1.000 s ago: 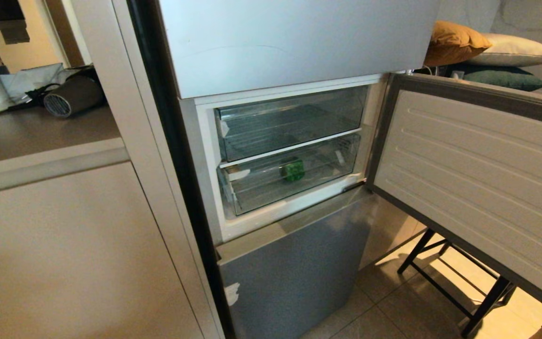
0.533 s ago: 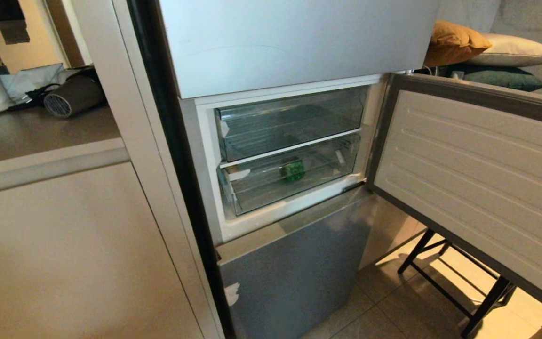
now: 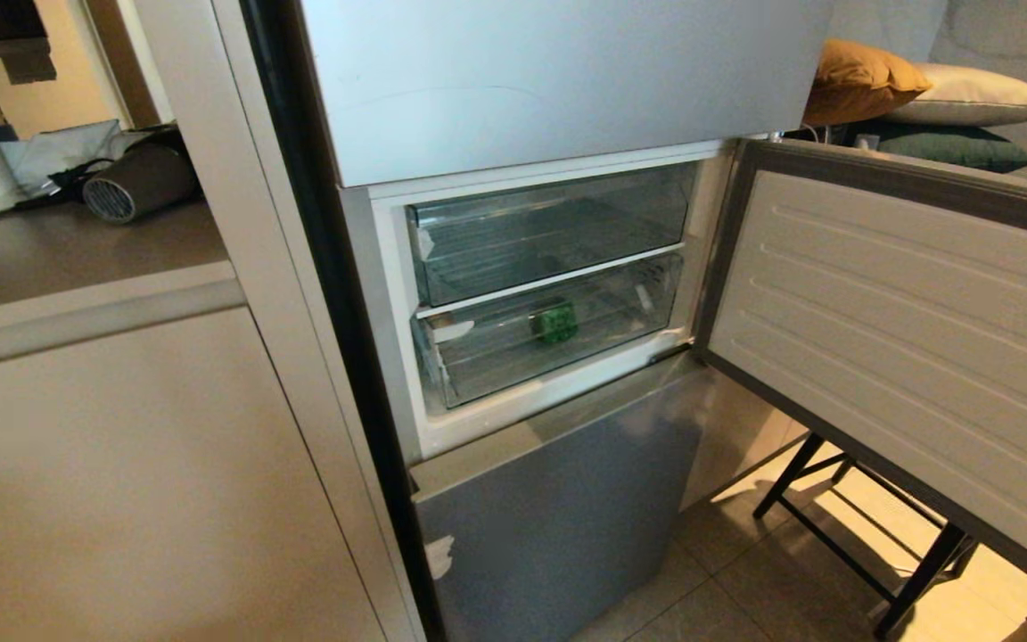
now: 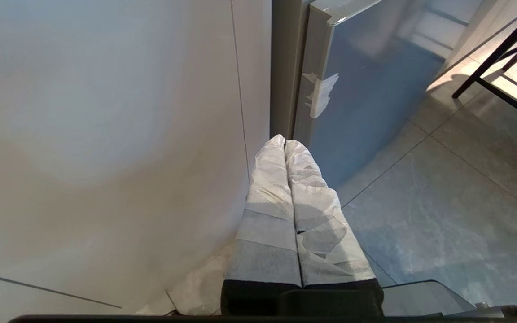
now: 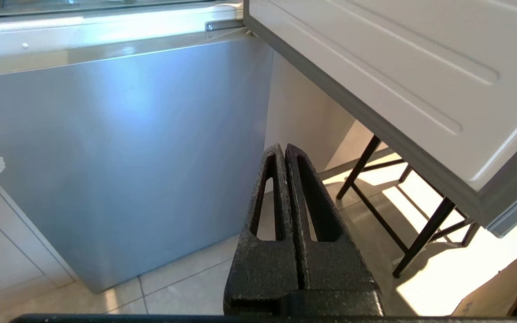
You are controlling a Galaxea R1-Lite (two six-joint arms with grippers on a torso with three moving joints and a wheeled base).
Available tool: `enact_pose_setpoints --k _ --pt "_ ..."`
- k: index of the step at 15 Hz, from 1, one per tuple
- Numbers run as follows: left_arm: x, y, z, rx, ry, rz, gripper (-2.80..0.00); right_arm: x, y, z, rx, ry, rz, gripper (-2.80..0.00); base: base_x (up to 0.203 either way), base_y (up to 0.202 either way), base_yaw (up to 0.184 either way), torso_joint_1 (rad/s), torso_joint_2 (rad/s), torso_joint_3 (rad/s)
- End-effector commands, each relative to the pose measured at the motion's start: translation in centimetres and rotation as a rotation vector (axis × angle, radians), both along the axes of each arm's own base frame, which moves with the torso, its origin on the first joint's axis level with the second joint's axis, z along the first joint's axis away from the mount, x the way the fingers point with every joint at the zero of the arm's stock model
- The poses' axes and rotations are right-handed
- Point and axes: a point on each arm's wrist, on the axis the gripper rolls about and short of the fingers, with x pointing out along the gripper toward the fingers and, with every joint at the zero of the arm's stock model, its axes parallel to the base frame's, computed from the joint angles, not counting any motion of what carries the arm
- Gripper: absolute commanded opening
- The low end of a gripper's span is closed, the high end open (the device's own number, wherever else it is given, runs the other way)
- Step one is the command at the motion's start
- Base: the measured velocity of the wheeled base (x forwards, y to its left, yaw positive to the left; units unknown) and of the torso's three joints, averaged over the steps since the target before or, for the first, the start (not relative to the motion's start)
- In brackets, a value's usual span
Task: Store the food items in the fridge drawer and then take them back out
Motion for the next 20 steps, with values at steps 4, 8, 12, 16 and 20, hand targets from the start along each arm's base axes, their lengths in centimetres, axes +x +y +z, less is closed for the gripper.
enact_pose_setpoints --k 4,8,12,16,20 --pt "-0.1 0.0 -0.3 0.0 0.002 0.014 -2.8 0.0 0.0 0.0 0.005 -0.004 -0.001 -2.8 0.0 0.0 0.0 0.0 0.0 0.0" --pt "-0.4 0.0 -0.3 -0.002 -0.044 0.034 -2.8 0.0 0.0 0.0 0.009 -0.002 0.0 -2.8 0.0 0.0 0.0 0.0 0.0 0.0" --pt "-2.1 0.0 -0.6 -0.014 -0.264 0.061 -2.8 0.0 0.0 0.0 0.02 -0.005 0.002 -2.8 0.0 0.0 0.0 0.0 0.0 0.0" --pt "-2.1 0.0 -0.6 -0.042 -0.261 0.08 -2.8 0.0 0.0 0.0 0.031 -0.005 0.002 -2.8 0.0 0.0 0.0 0.0 0.0 0.0" --pt "-2.1 0.0 -0.6 -0.042 -0.261 0.08 -2.8 0.0 0.0 0.0 0.037 -0.004 0.0 -2.8 0.0 0.0 0.0 0.0 0.0 0.0"
